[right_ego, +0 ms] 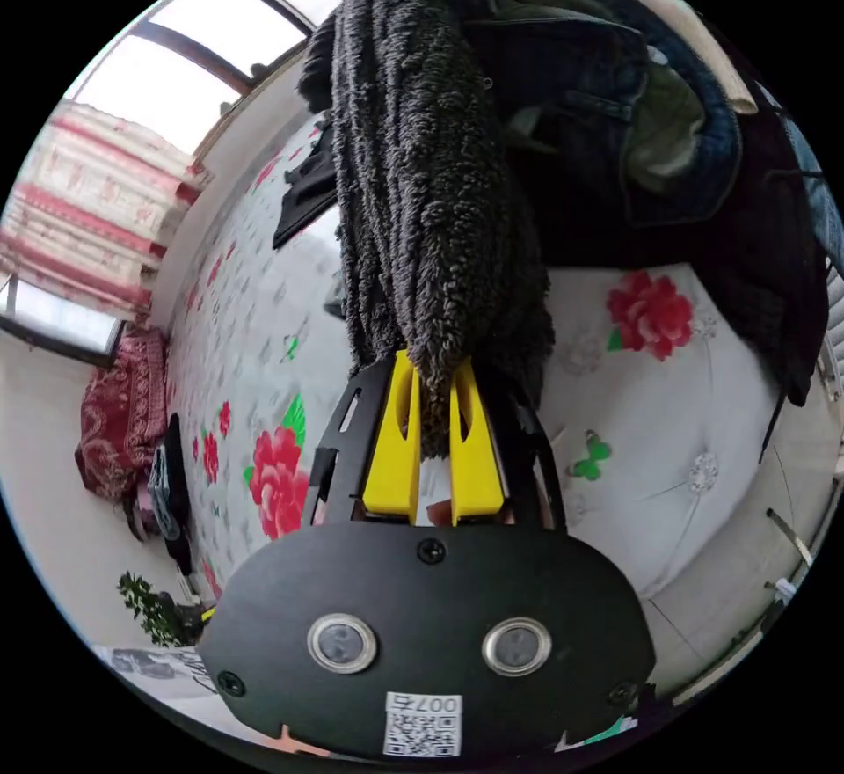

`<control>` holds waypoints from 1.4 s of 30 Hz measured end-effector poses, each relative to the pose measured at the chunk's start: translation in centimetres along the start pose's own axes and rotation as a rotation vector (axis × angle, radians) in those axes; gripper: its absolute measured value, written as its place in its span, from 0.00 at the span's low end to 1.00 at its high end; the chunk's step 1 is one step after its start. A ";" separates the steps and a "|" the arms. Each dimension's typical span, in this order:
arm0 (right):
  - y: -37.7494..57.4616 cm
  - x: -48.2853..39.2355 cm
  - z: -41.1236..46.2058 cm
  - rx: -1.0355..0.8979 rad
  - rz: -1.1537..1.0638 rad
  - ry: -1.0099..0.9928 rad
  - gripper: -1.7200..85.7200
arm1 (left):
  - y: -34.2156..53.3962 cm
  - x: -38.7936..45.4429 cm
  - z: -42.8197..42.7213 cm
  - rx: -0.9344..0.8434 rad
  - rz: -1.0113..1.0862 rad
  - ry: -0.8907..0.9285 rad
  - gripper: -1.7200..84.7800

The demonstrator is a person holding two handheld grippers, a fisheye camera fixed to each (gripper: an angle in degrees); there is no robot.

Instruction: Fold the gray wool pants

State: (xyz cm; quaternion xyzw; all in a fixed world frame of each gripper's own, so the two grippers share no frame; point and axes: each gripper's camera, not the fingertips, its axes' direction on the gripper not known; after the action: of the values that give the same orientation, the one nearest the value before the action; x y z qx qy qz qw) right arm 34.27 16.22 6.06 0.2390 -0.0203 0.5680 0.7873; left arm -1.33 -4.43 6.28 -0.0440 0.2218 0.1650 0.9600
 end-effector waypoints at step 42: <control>9.0 -23.1 1.3 -0.345 -0.604 -0.231 0.14 | 22.6 -14.2 -13.7 0.648 -0.512 -0.421 0.10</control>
State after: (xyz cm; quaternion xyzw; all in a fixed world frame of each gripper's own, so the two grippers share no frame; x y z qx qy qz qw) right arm 18.30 -2.54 3.39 0.1604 -0.1333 0.2672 0.9408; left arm -26.63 10.46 -0.01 0.2394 0.0441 -0.1499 0.9583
